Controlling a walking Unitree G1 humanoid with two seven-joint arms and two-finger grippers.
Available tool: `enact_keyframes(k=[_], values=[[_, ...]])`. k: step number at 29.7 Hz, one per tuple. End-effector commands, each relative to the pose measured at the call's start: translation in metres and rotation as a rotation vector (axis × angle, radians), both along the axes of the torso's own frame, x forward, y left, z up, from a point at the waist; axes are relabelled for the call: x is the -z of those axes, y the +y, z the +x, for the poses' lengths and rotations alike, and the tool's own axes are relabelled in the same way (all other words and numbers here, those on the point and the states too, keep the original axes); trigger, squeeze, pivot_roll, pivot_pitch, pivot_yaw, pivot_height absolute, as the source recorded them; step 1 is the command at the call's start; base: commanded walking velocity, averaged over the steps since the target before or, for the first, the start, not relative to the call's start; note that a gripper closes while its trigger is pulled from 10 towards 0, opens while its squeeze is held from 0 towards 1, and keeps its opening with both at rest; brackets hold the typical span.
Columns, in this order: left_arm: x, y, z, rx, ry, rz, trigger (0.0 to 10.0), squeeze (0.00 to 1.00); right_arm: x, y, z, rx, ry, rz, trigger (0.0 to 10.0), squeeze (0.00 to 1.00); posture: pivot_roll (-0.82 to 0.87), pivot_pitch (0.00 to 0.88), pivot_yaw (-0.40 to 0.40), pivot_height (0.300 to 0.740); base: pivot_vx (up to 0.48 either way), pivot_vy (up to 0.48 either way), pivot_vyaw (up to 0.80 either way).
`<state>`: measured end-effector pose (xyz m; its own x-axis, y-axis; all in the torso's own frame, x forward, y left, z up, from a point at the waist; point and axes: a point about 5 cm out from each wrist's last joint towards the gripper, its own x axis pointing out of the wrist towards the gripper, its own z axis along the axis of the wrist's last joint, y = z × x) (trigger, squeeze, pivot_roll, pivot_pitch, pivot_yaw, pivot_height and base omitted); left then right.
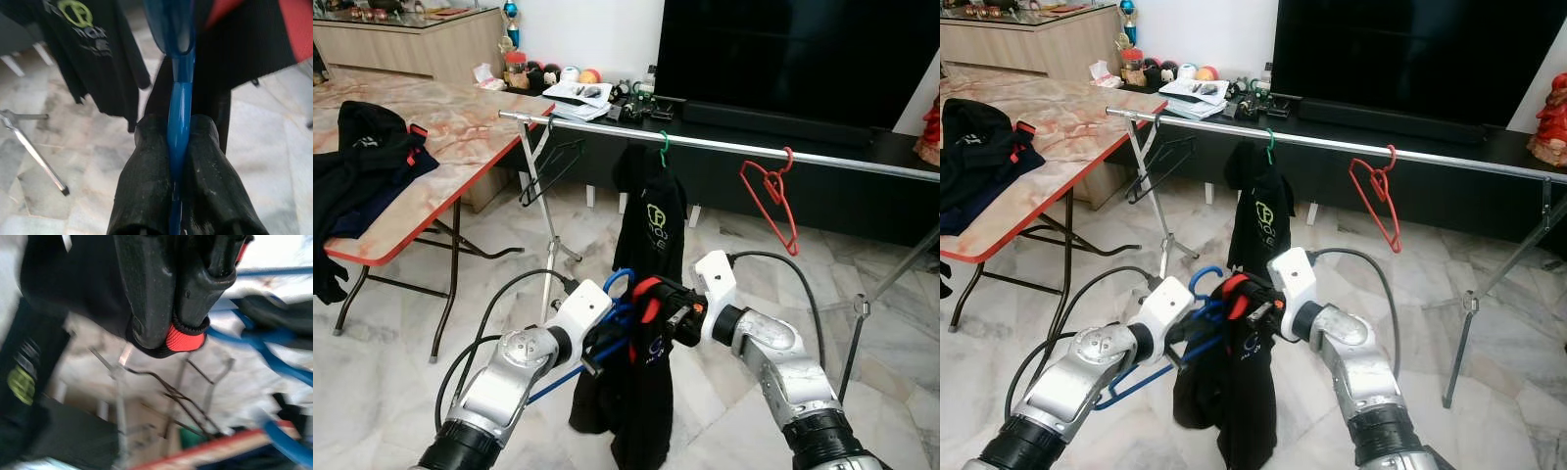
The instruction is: Hang hanger
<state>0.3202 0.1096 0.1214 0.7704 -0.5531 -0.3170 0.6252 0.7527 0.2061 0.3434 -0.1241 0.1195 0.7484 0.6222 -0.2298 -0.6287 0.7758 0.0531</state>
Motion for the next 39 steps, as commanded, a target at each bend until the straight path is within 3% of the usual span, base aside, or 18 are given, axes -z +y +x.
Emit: enact_keyframes(k=[1, 6, 11, 13, 16, 22, 30, 33, 39], values=[[-0.011, 0.002, 0.005, -0.028, -0.040, -0.049, 10.0, 0.00, -0.006, -0.008, 0.003, 0.057, -0.014, 0.024, 10.0, 0.00, 0.16, 0.000, -0.076, 0.740, 0.000, 0.000, 0.00], [-0.010, 0.001, 0.004, -0.012, -0.028, -0.053, 10.0, 0.00, -0.015, -0.002, -0.001, -0.008, -0.045, 0.086, 10.0, 0.00, 0.16, 0.000, -0.073, 0.740, 0.000, 0.000, 0.00], [-0.007, -0.002, 0.001, 0.015, -0.015, -0.057, 10.0, 0.00, -0.027, 0.014, -0.013, -0.161, -0.080, 0.175, 10.0, 0.00, 0.16, 0.000, -0.072, 0.740, 0.000, 0.000, 0.00], [-0.008, -0.002, 0.002, -0.008, -0.024, -0.067, 10.0, 0.00, -0.027, 0.019, -0.020, -0.232, -0.082, 0.154, 10.0, 0.00, 0.16, 0.000, -0.072, 0.740, 0.000, 0.000, 0.00], [-0.009, -0.002, 0.003, -0.018, -0.030, -0.071, 10.0, 0.00, -0.025, 0.019, -0.022, -0.242, -0.082, 0.125, 10.0, 0.00, 0.16, 0.000, -0.072, 0.740, 0.000, 0.000, 0.00], [-0.017, 0.000, 0.011, -0.090, -0.067, -0.141, 10.0, 0.00, -0.009, 0.010, -0.036, -0.315, -0.044, -0.005, 10.0, 0.00, 0.14, 0.000, -0.069, 0.740, 0.000, 0.000, 0.00], [-0.020, -0.001, 0.014, -0.125, -0.061, -0.216, 10.0, 0.00, -0.013, -0.003, -0.049, -0.394, -0.056, -0.048, 10.0, 0.00, 0.13, 0.006, -0.069, 0.740, 0.000, 0.000, 0.00], [-0.020, -0.004, 0.014, -0.118, -0.059, -0.222, 10.0, 0.00, -0.013, -0.002, -0.053, -0.432, -0.070, -0.072, 10.0, 0.00, 0.13, 0.007, -0.070, 0.740, 0.000, 0.000, 0.00], [-0.018, -0.008, 0.011, -0.086, -0.042, -0.233, 10.0, 0.00, -0.019, 0.010, -0.065, -0.545, -0.086, -0.030, 10.0, 0.00, 0.13, 0.009, -0.071, 0.740, 0.000, 0.000, 0.00]])
